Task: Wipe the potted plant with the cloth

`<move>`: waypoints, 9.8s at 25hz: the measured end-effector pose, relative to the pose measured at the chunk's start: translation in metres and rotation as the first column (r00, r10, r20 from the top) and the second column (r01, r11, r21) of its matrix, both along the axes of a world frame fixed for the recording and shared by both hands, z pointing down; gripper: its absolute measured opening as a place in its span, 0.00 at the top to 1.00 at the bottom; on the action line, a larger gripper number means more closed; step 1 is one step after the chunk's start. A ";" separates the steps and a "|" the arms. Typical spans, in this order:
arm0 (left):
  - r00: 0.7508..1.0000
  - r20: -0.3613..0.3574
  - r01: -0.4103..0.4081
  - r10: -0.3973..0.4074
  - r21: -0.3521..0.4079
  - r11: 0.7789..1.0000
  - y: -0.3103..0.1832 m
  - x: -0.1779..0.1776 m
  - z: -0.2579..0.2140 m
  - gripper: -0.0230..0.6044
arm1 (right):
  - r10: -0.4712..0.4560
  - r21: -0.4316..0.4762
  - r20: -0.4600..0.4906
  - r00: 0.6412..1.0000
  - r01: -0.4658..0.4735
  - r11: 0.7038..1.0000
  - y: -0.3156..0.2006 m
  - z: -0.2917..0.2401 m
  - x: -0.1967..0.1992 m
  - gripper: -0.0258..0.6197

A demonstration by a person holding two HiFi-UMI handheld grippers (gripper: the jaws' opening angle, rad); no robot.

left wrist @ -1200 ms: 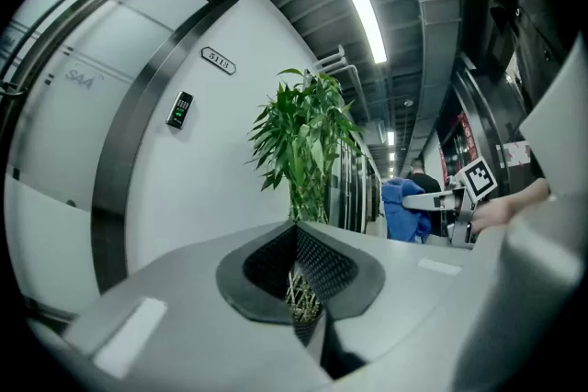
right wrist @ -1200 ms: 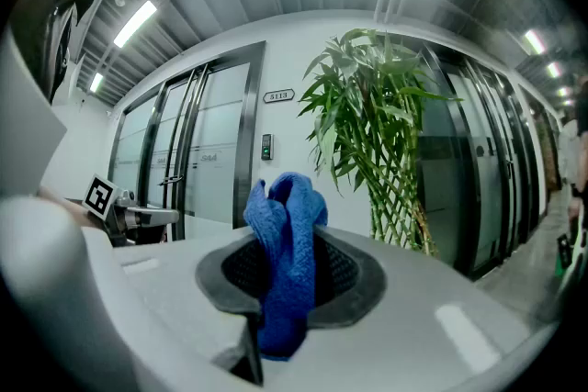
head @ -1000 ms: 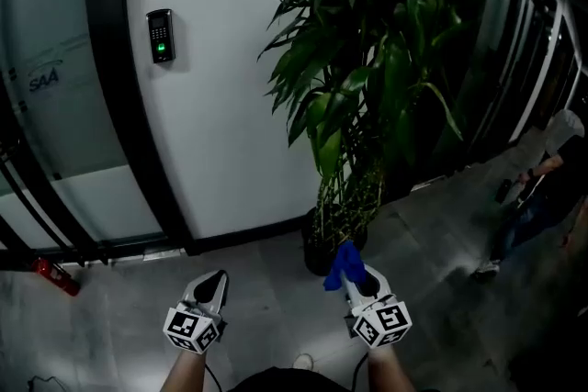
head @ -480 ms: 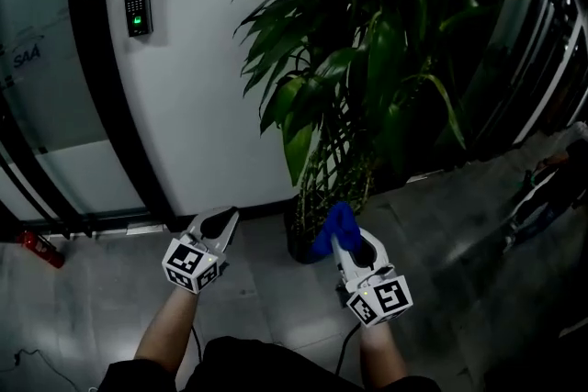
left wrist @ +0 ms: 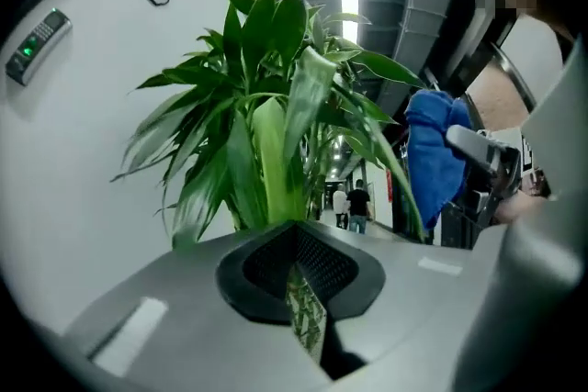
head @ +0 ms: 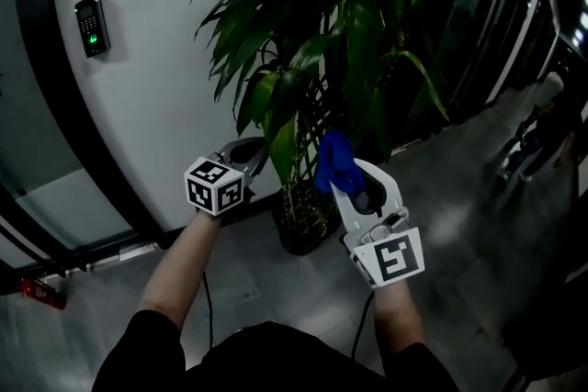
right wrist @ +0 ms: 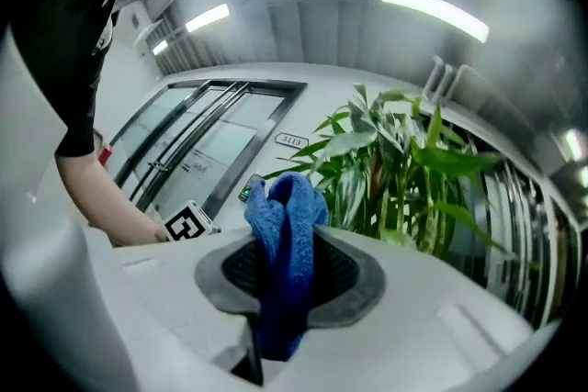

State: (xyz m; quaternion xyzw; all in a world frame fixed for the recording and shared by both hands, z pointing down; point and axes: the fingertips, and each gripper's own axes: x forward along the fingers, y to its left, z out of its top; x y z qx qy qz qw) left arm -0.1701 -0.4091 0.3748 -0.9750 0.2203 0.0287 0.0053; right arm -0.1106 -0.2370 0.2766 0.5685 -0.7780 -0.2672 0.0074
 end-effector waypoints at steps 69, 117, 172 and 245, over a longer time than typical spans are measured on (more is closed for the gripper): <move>0.982 -0.032 -0.182 0.186 0.088 0.979 0.016 0.043 -0.037 0.95 | 0.118 -0.181 -0.670 0.733 -0.316 0.931 -0.038 0.132 -0.060 0.82; 0.970 0.068 0.234 -0.234 0.020 0.972 0.241 -0.110 0.078 0.95 | -0.005 -0.400 0.088 0.996 0.040 0.916 0.122 0.171 -0.041 0.82; 0.948 -0.045 0.319 -0.316 0.138 0.938 0.040 0.149 -0.082 0.95 | -0.024 0.110 -0.493 0.870 0.090 0.990 -0.076 -0.074 0.132 0.82; 0.963 -0.141 0.236 -0.230 0.022 0.972 0.066 0.125 -0.041 0.95 | -0.132 -0.177 -0.545 0.828 0.040 0.983 -0.014 0.114 0.148 0.82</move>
